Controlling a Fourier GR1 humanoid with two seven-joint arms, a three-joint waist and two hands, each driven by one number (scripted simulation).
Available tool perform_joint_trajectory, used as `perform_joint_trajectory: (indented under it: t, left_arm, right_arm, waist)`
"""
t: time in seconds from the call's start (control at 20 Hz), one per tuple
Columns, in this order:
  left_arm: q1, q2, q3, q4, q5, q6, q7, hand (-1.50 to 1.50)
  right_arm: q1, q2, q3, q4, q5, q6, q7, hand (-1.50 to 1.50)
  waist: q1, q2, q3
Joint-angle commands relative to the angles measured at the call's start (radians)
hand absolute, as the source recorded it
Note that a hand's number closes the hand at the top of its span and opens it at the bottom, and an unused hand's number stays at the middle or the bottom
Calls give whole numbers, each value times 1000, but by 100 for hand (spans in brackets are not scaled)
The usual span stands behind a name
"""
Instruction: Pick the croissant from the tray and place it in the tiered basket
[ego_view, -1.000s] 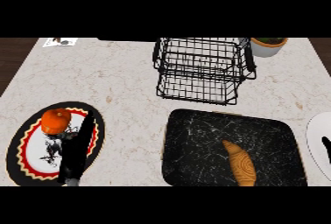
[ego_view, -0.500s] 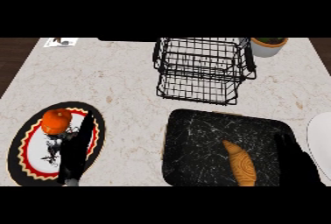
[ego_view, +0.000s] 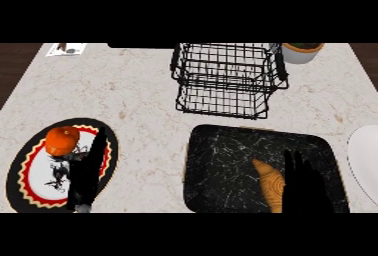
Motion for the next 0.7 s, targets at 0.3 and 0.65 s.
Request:
perform_joint_trajectory:
  t: [0.3,0.65]
  left_arm:
    - [22,6,16,15,-5,-20,0,0]
    - [-9,-17,40,65,-5,-28,-15,0]
  right_arm:
    - [-64,207,-84,88,50,226,178,-150]
    - [-64,280,-154,185,73,265,105,-150]
  waist:
    - [-11,0,-1]
    - [-17,3,-1]
